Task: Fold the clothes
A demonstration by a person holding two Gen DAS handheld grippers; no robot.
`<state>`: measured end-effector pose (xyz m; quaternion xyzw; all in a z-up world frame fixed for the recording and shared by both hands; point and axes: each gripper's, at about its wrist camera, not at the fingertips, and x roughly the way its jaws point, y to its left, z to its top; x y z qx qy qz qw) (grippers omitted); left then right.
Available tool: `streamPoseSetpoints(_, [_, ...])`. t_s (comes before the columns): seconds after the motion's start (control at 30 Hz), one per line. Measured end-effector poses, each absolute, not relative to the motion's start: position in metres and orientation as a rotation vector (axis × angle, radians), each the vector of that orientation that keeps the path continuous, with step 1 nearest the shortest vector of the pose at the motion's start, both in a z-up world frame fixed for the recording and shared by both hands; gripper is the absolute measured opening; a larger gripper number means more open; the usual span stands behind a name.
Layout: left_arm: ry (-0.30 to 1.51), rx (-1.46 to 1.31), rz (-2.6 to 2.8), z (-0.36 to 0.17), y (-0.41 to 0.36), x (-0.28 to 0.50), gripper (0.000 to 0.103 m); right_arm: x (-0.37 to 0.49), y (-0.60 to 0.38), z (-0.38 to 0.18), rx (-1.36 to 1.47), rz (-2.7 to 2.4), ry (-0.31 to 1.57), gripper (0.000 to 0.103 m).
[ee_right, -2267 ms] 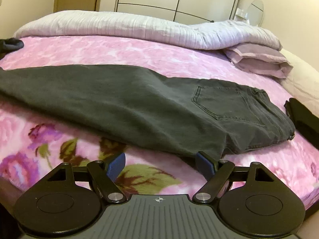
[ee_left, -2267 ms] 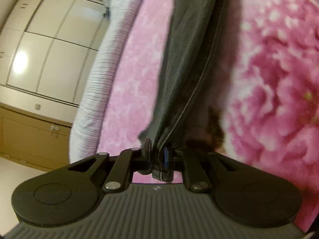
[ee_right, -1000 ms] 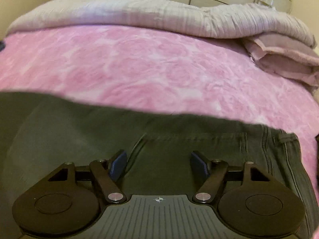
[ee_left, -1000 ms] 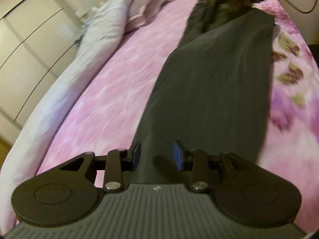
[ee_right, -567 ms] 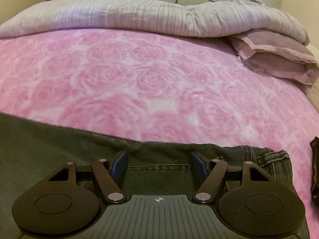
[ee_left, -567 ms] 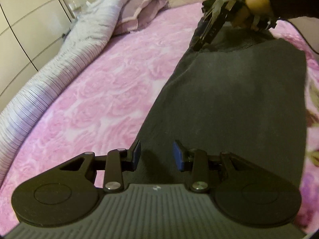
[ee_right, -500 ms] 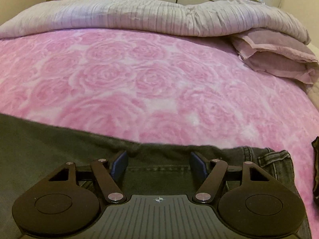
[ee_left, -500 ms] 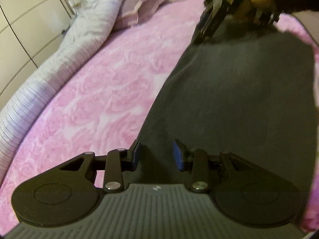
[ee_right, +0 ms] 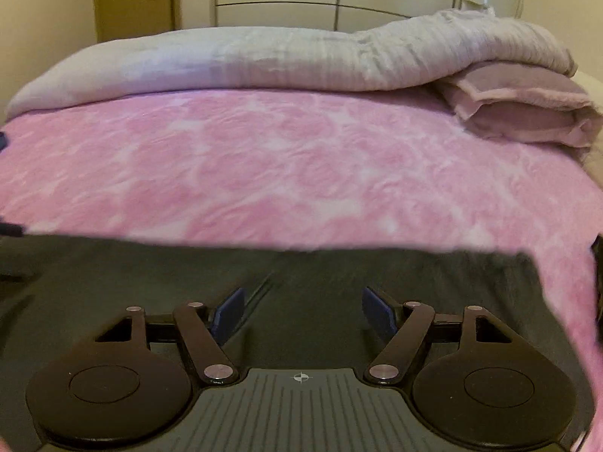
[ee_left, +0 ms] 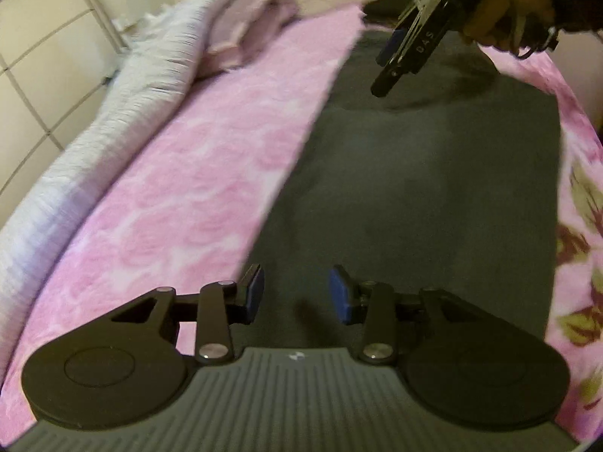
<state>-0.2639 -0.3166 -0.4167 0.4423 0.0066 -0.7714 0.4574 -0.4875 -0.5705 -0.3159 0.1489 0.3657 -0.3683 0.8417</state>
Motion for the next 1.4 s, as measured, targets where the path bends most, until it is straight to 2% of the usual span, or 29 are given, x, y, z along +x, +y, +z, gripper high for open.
streamPoseSetpoints(0.07, [0.009, 1.117, -1.892, -0.43, -0.322, -0.268, 0.036, -0.489, -0.565, -0.329, 0.297, -0.761, 0.804, 0.073])
streamPoseSetpoints(0.13, [0.037, 1.11, -1.879, -0.429, -0.327, -0.266, 0.042, -0.496, -0.563, -0.333, 0.28, -0.783, 0.796, 0.074])
streamPoseSetpoints(0.23, [0.05, 1.1, -1.834, -0.418, -0.324, -0.264, 0.033, -0.514, -0.555, -0.319, 0.31, -0.852, 0.756, 0.073])
streamPoseSetpoints(0.33, [0.022, 1.096, -1.832, -0.414, -0.306, -0.266, 0.033, -0.532, -0.518, -0.301, 0.311, -0.818, 0.687, 0.073])
streamPoseSetpoints(0.7, [-0.049, 1.085, -1.854, -0.408, -0.238, -0.277, 0.034, -0.59, -0.425, -0.31, 0.389, -0.897, 0.595, 0.073])
streamPoseSetpoints(0.93, [-0.043, 1.148, -1.811, -0.421, -0.202, -0.274, 0.036, -0.571, -0.394, -0.319, 0.428, -0.897, 0.644, 0.073])
streamPoseSetpoints(1.03, [-0.034, 1.16, -1.741, -0.423, -0.185, -0.251, 0.036, -0.567, -0.381, -0.321, 0.447, -0.904, 0.651, 0.073])
streamPoseSetpoints(1.3, [0.123, 1.135, -1.503, -0.419, -0.116, -0.151, 0.038, -0.534, -0.353, -0.302, 0.395, -0.823, 0.589, 0.073])
streamPoseSetpoints(1.4, [0.225, 1.085, -1.433, -0.422, -0.088, -0.114, 0.043, -0.514, -0.344, -0.299, 0.374, -0.783, 0.589, 0.073])
